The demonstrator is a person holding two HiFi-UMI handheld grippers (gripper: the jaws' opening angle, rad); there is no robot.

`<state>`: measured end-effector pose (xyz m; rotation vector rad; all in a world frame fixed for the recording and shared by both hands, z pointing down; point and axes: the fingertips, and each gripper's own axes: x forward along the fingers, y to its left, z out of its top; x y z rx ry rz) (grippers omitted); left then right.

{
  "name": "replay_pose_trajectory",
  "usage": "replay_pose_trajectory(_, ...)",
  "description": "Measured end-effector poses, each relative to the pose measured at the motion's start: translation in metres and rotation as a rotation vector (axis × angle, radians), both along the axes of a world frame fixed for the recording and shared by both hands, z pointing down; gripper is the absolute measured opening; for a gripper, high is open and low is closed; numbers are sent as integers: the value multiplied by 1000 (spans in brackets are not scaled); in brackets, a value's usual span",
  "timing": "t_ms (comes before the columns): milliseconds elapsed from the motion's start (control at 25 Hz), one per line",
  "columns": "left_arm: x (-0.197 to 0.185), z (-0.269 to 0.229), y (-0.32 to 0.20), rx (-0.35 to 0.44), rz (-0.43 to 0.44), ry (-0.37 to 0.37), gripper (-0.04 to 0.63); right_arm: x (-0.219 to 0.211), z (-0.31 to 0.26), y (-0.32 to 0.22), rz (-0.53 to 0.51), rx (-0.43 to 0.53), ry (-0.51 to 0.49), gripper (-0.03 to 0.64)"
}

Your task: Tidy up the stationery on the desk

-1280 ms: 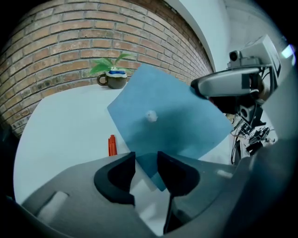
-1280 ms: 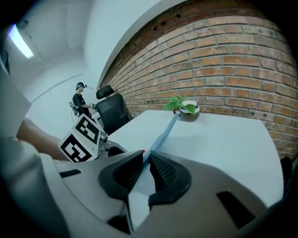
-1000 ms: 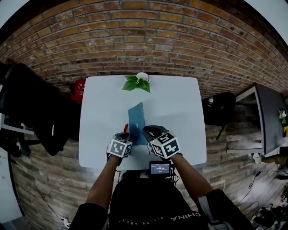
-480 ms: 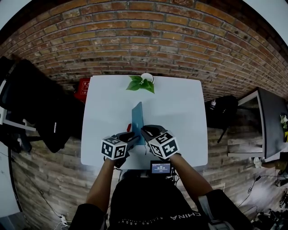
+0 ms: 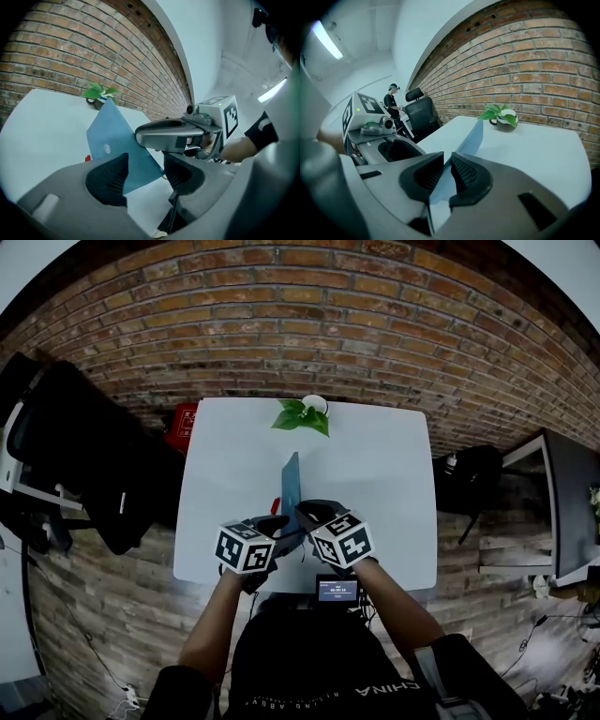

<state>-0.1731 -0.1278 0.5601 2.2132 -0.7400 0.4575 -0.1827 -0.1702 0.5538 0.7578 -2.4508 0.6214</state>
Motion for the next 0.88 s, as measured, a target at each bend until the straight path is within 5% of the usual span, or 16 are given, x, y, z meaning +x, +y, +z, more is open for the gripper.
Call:
replay_pose_trajectory(440, -1, 13, -5, -62, -56, -148, 225, -19, -5, 4, -48, 0, -29, 57)
replay_pose_trajectory(880, -10, 18, -1, -168, -156, -32, 124, -25, -1, 6, -79, -12, -41, 52)
